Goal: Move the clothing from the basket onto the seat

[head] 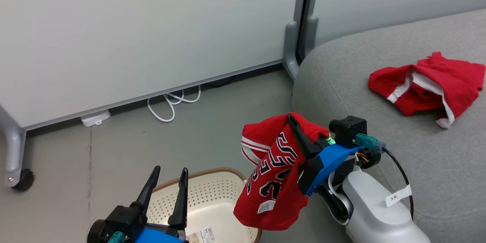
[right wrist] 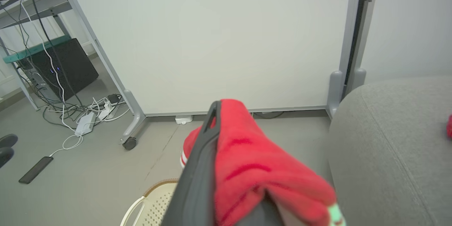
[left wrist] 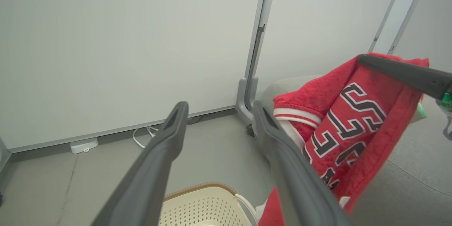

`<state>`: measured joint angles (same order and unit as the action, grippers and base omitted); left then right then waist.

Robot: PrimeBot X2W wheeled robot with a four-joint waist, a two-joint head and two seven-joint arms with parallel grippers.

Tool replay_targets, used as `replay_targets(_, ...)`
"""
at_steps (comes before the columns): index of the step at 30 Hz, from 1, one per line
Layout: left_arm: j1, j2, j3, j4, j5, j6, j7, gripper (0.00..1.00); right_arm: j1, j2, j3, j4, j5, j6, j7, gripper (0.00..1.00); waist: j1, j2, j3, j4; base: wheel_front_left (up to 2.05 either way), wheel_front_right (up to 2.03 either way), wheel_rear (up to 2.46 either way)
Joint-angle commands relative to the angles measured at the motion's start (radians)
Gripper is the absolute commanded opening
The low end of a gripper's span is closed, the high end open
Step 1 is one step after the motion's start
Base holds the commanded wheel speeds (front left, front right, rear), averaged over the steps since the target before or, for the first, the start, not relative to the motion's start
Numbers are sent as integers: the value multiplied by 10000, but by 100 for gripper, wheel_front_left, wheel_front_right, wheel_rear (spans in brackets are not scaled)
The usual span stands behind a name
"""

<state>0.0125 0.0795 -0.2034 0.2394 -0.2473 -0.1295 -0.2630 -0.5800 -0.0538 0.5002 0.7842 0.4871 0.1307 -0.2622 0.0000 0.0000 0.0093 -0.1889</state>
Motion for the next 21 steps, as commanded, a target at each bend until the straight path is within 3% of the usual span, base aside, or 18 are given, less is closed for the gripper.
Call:
replay_targets(1, -139, 17, -11, -11, -48, -8, -26, 100, 4, -23, -23, -67, -5, 3, -37, 0, 0, 0, 89, -458, 0, 0, 0)
replay_targets(13, -419, 143, -347, -34, -182, -11, -26, 100, 45, -90, -165, -129, -76, 1, -37, 0, 0, 0, 353, -2305, 0, 0, 0)
replay_targets(21, -497, 206, -421, 11, -207, -12, -26, 100, 177, -59, -249, -219, -76, 1, -35, 0, 0, 0, 431, -3010, 0, 0, 0)
